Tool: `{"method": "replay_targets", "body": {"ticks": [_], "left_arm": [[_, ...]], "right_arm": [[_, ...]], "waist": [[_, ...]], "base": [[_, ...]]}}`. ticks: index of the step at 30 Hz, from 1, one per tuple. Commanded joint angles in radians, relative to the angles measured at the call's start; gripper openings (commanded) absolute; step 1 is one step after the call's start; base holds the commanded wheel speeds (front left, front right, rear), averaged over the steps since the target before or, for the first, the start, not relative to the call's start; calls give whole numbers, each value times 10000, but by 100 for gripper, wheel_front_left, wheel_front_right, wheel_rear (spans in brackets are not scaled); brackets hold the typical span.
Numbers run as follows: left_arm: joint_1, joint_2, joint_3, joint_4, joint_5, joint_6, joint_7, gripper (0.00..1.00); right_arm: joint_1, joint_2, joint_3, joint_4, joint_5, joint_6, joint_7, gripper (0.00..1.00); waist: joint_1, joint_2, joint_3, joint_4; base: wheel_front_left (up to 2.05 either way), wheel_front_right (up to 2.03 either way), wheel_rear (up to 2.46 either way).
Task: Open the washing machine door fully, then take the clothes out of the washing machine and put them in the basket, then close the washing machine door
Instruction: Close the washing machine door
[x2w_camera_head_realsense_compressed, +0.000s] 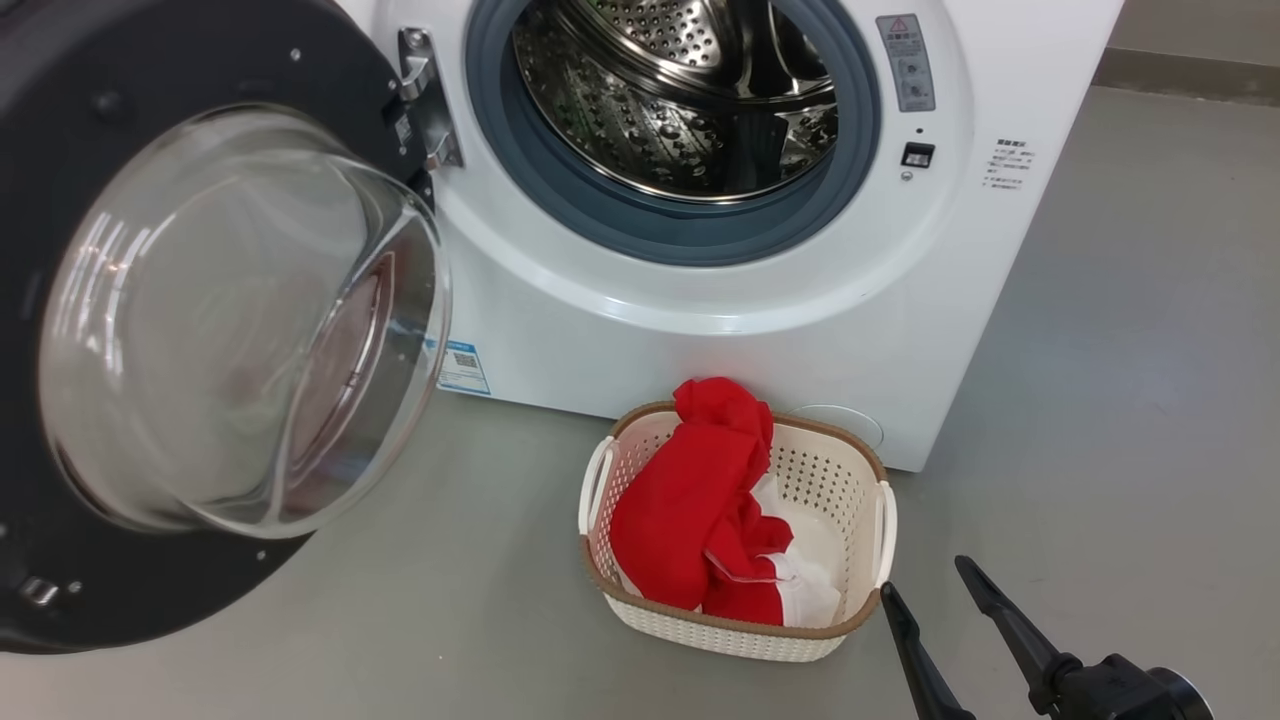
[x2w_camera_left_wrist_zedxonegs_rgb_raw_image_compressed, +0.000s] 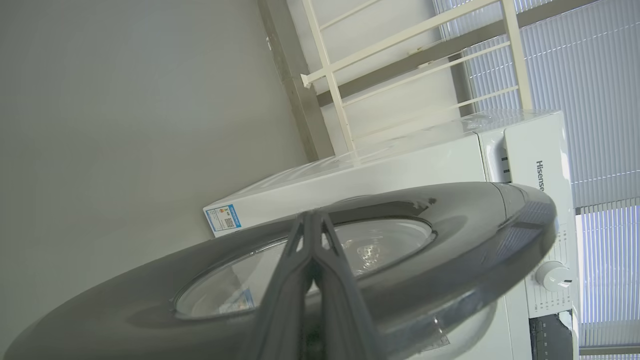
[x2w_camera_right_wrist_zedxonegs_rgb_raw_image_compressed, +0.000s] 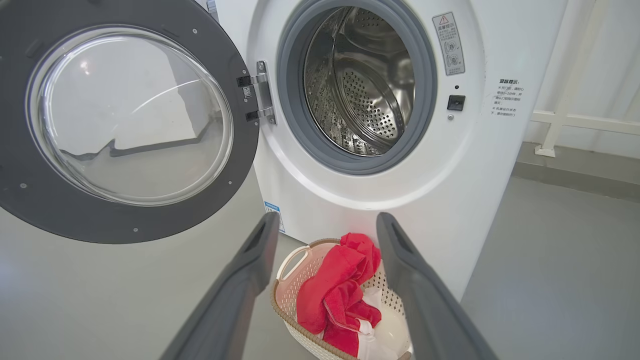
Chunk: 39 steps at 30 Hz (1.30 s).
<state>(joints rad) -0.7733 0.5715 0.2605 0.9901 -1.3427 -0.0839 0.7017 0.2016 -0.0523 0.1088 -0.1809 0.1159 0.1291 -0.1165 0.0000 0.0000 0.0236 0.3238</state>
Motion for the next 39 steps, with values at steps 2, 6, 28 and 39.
{"method": "replay_targets", "body": {"ticks": [2,6,28,39], "left_arm": [[-226,256,40,-343,-80,-168,256,0],[-77,56,17,-626,-193,-234,466,0],[2922,-1640,466,-6769,-1286,2083,1556,0],[4142,-2540,691,-9435,-1809,3292,1713,0]], "right_arm": [[-319,-26,191,-200,18,16,-125,100],[-283,-7,191,-154,42,16,-197,100],[-74,19,186,199,514,16,-630,100],[-129,19,219,347,631,16,-799,100]], "waist": [[0,0,-11,74],[0,0,-68,162],[0,0,-478,413],[0,0,-474,387]], "base": [[0,0,0],[0,0,0],[0,0,0],[0,0,0]]}}
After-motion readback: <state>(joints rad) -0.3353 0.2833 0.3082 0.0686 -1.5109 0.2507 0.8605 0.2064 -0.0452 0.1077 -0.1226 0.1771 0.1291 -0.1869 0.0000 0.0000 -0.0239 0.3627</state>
